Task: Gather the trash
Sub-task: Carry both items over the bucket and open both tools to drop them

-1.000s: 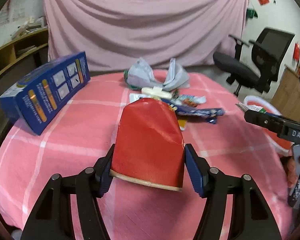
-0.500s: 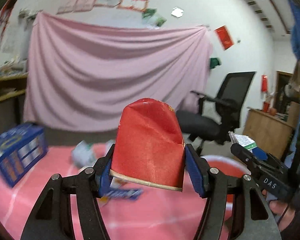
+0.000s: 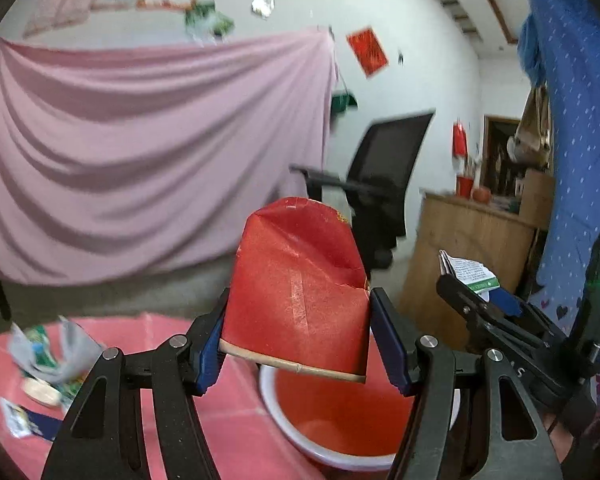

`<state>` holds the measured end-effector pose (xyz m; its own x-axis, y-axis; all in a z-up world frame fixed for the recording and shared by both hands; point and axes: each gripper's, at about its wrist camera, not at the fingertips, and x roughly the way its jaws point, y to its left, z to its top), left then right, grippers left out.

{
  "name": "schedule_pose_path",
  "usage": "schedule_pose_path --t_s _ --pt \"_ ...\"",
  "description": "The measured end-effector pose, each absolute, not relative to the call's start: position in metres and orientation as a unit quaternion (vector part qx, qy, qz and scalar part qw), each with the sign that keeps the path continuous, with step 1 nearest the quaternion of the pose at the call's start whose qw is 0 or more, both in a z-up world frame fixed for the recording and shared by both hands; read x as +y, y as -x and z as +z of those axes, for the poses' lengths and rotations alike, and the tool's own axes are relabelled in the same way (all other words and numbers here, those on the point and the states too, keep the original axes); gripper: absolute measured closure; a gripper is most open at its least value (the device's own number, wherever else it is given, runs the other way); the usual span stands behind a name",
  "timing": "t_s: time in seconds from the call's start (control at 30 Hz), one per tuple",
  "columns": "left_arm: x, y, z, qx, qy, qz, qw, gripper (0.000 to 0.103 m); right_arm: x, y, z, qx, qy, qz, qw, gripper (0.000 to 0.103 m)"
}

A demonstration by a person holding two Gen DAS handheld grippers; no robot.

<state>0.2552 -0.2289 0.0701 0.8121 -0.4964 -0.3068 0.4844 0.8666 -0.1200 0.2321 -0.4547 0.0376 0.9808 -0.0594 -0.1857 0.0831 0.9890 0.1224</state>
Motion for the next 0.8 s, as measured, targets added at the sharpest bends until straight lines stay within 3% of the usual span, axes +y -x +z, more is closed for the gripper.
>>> schedule_pose_path --t_s 0.3,0.8 --pt "-0.269 -0.31 0.045 0.303 0.031 -0.267 0.914 0.044 -0.491 -0.251 0.009 0.202 -0.121 -0.056 0.97 0.027" --pt "-0.271 -0.321 0.029 0.362 0.041 -0.262 0.894 0.043 -0.495 -0.264 0.001 0.261 -0.146 -0.037 0.954 0.026"
